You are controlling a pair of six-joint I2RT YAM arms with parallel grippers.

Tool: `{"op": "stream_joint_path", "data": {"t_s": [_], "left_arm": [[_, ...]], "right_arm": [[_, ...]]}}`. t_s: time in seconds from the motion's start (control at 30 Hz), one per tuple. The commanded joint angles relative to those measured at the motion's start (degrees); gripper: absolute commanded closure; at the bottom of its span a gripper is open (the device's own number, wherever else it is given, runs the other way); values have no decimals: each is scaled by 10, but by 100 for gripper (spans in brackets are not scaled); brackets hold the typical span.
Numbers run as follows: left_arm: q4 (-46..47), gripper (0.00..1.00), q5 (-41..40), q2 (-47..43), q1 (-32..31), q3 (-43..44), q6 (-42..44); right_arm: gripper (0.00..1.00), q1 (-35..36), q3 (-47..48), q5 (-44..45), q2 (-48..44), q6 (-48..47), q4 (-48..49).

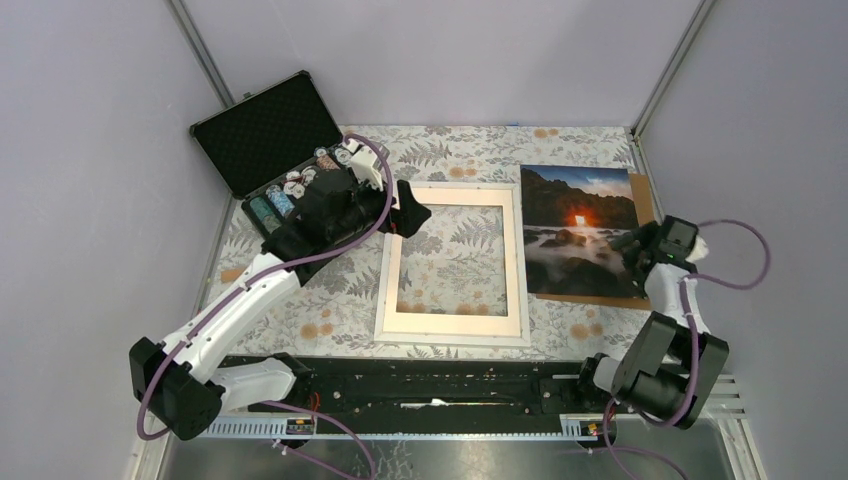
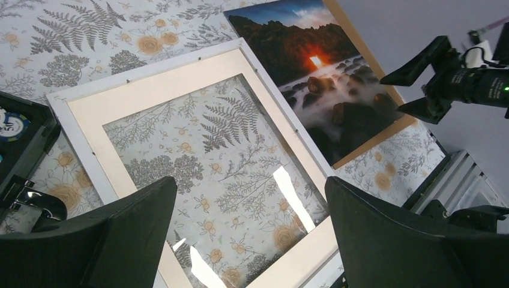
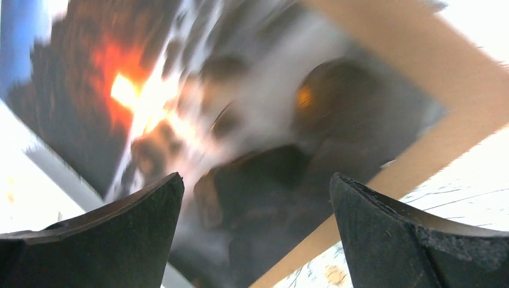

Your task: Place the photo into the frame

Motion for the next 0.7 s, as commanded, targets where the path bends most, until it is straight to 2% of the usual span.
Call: {"op": "stream_joint_path", "data": {"t_s": [0.0, 0.17, 0.37, 0.5, 0.67], "left_arm": [[28, 1, -11, 0, -11, -3, 4], [30, 1, -7, 4, -13, -3, 4], [25, 1, 11, 17, -13, 4, 1], [28, 1, 0, 10, -13, 0, 2], [30, 1, -2, 3, -13, -2, 5]], "right_arm": [[1, -96, -33, 28, -36, 50, 52], [2, -187, -65, -23, -54, 60, 94], [4, -205, -90, -50, -42, 71, 128], [4, -239, -99, -118, -19, 70, 161], [4, -252, -108, -118, -9, 72, 175]]}}
